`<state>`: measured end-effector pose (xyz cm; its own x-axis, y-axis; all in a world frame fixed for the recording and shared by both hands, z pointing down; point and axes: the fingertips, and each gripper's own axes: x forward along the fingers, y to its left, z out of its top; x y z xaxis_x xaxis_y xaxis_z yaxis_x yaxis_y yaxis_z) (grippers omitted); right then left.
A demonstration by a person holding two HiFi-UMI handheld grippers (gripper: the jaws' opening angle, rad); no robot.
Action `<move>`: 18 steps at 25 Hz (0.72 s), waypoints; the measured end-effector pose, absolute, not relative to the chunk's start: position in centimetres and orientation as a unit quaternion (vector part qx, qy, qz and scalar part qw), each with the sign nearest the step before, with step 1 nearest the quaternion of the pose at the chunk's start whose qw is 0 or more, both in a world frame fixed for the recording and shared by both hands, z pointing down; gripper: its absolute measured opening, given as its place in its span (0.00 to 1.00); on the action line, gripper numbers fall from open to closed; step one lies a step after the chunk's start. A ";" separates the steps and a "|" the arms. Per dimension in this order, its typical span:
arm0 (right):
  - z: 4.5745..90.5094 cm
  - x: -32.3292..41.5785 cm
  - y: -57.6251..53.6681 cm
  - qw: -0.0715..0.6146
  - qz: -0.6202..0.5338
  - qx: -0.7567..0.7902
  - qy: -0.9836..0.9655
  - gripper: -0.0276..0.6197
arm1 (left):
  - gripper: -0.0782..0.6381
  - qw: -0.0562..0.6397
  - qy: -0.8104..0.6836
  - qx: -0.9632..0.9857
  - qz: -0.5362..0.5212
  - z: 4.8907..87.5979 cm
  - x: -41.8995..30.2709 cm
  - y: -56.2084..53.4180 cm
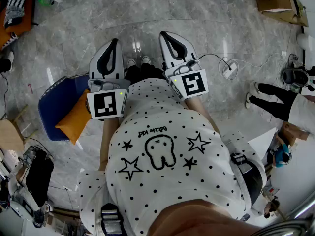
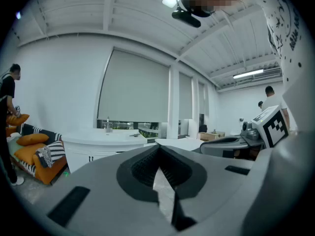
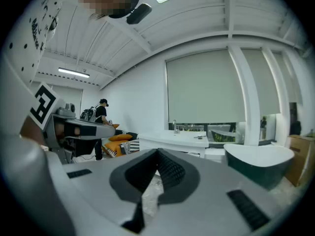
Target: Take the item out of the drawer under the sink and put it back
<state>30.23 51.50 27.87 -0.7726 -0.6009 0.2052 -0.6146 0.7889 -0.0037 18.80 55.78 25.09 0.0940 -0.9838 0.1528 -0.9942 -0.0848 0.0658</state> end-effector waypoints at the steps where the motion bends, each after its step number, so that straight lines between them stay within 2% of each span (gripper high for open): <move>1: 27.9 30.2 51.5 0.097 0.035 0.323 -0.941 0.06 | 0.12 0.077 -0.673 0.735 0.034 25.1 18.8 55.8; 18: 27.4 30.0 51.6 0.093 0.028 0.319 -0.943 0.06 | 0.12 0.074 -0.672 0.736 0.021 24.4 18.8 55.5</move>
